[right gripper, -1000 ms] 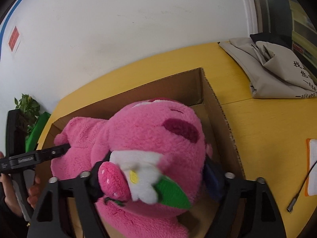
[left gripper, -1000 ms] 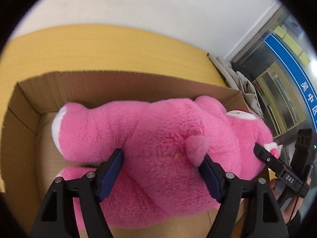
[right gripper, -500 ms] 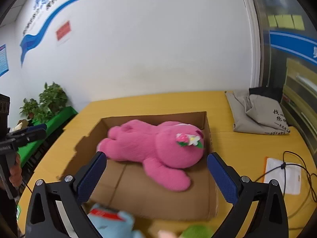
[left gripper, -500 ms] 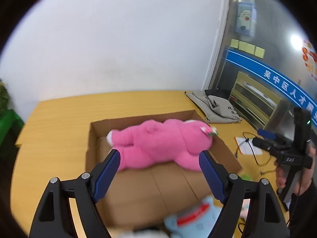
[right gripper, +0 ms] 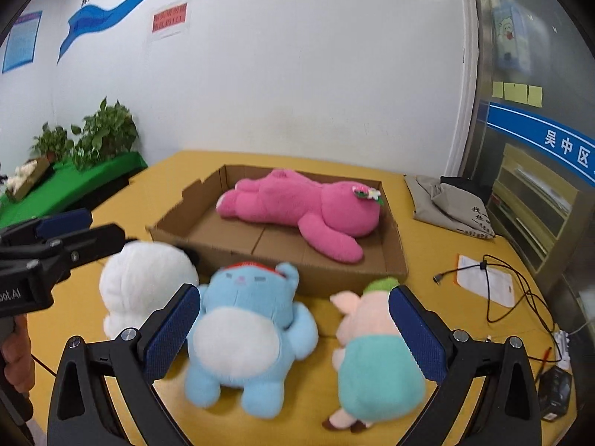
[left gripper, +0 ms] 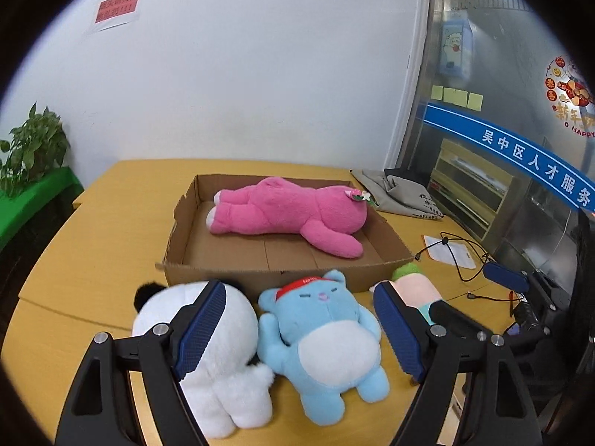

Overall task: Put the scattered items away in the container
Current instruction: 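Withdraw both grippers up and away from the box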

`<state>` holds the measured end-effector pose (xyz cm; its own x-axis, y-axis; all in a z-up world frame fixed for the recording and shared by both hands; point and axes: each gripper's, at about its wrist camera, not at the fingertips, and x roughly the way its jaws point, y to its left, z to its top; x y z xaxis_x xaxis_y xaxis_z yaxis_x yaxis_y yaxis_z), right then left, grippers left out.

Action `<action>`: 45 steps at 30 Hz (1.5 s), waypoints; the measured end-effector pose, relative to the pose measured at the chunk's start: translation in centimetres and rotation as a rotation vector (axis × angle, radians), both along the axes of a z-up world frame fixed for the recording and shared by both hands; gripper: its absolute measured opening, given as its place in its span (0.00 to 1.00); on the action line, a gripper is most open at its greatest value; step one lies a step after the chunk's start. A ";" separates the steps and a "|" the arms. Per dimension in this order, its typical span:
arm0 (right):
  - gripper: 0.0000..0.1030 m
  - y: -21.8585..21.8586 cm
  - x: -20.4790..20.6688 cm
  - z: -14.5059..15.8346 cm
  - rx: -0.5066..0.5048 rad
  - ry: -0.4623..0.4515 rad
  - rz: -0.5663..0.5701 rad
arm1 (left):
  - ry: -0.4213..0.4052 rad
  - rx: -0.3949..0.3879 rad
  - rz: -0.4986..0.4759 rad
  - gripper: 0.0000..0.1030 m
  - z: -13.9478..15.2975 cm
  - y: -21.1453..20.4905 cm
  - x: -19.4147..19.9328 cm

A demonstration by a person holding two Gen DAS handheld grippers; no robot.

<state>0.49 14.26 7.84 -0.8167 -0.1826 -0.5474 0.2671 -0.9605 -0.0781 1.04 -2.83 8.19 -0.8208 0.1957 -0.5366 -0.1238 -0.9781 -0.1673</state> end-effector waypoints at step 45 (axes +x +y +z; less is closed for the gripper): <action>1.00 1.4 2.0 -2.9 0.019 -0.026 -0.071 | -0.060 0.022 -0.015 0.79 -3.2 0.0 1.6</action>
<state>2.49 15.62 4.98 -0.8130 -0.1137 -0.5710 0.2001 -0.9756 -0.0906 2.66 -2.85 5.03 -0.7840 0.2196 -0.5806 -0.1270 -0.9723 -0.1962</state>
